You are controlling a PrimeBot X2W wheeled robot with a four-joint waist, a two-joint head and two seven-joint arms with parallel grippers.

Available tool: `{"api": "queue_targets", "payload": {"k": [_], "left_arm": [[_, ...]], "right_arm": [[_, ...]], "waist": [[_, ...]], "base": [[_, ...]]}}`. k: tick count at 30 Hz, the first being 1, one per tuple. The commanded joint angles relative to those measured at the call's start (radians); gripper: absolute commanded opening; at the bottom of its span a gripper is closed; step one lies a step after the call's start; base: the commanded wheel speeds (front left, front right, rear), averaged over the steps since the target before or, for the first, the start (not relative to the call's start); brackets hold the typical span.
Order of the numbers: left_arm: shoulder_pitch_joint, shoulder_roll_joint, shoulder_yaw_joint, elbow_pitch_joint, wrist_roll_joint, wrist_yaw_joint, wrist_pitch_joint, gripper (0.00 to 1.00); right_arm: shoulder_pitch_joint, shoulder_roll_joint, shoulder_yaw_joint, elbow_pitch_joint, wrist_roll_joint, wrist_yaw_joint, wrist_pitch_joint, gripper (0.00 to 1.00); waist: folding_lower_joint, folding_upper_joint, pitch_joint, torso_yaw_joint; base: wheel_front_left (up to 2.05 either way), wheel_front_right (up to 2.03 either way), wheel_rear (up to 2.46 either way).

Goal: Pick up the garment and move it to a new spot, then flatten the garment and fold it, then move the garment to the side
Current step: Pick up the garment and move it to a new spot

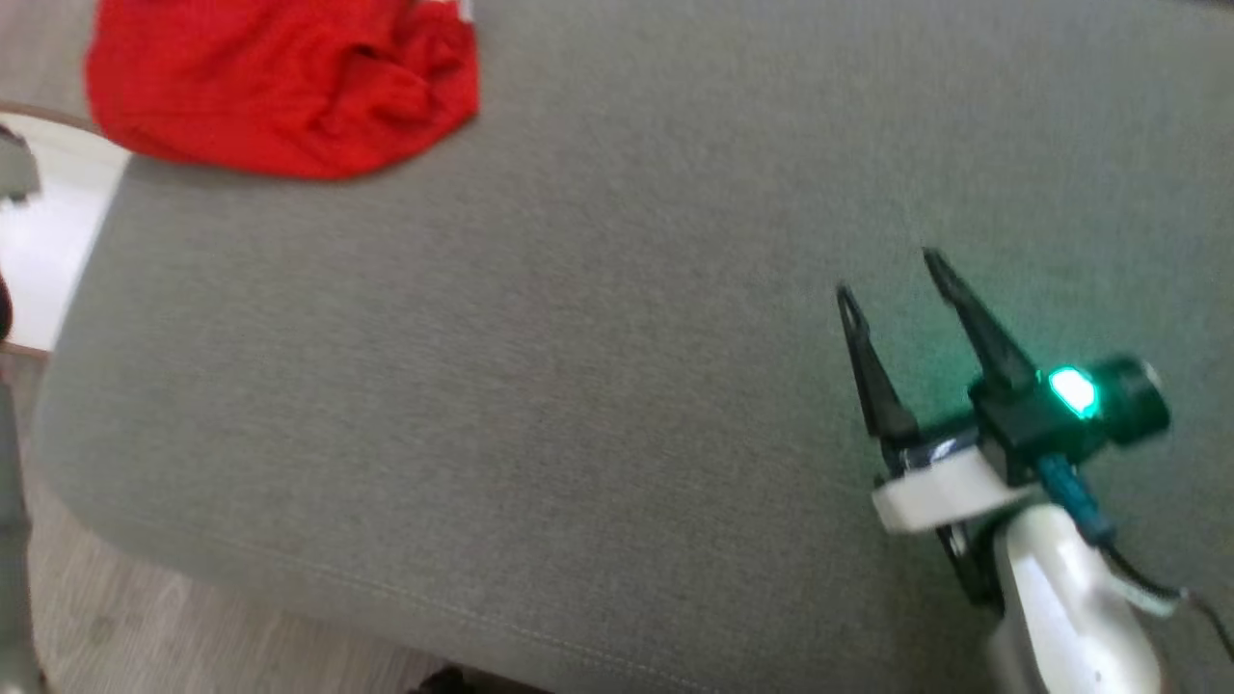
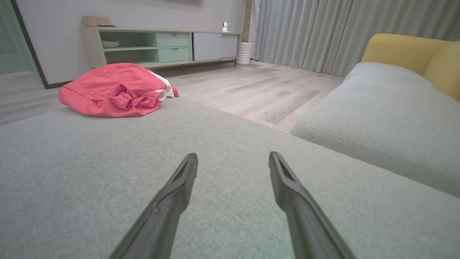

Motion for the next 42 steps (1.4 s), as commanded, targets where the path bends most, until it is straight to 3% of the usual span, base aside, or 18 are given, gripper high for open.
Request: {"api": "queue_targets", "payload": {"k": [1,8,16,22,27,28,29,31,42], "left_arm": [[-0.046,0.045,0.041,-0.005,-0.016,-0.005,0.014,1.0],[-0.192,0.005,-0.015,0.3,-0.08,-0.062,0.103,1.0],[-0.265,-0.038,-0.119,0.502,-0.106,-0.118,0.123,1.0],[-0.3,-0.026,-0.177,0.61,-0.105,-0.123,0.129,1.0],[-0.336,-0.022,-0.176,0.736,-0.101,-0.083,0.142,1.0],[-0.342,-0.023,-0.177,0.754,-0.101,-0.077,0.146,0.76],[-0.345,-0.025,-0.179,0.771,-0.102,-0.077,0.154,0.43],[-0.35,-0.027,-0.182,0.801,-0.107,-0.08,0.167,0.0],[-0.396,0.032,-0.198,0.834,-0.094,-0.098,0.086,0.0]], "right_arm": [[-0.037,-0.002,0.028,-0.043,-0.01,-0.001,0.005,1.0],[-0.093,-0.002,0.03,-0.122,-0.069,-0.001,0.055,1.0],[-0.081,-0.005,-0.014,-0.23,-0.115,-0.001,0.107,1.0],[-0.059,-0.015,-0.027,-0.27,-0.121,-0.001,0.123,1.0],[-0.056,-0.014,-0.028,-0.292,-0.12,-0.001,0.128,1.0],[-0.056,-0.014,-0.03,-0.293,-0.12,-0.001,0.127,1.0],[-0.056,-0.014,-0.032,-0.293,-0.119,-0.001,0.126,1.0],[-0.058,-0.013,-0.035,-0.29,-0.117,-0.001,0.122,1.0],[-0.076,-0.004,-0.048,-0.215,-0.084,-0.001,0.068,1.0]], "waist": [[-0.0002,0.0,0.074,-0.043],[-0.0002,0.0,0.183,-0.072],[-0.0002,0.0,0.255,-0.089],[-0.0002,0.0,0.29,-0.106],[-0.0002,0.0,0.314,-0.124],[-0.0002,0.0,0.316,-0.126],[-0.0002,0.0,0.317,-0.127],[-0.0002,0.0,0.317,-0.13],[-0.0002,0.0,0.209,-0.141]], "base": [[0.0,0.0,0.0],[0.0,0.0,0.0],[0.0,0.0,0.0],[0.0,0.0,0.0],[0.0,0.0,0.0],[0.0,0.0,0.0],[0.0,0.0,0.0],[0.0,0.0,0.0],[0.0,0.0,0.0]]}}
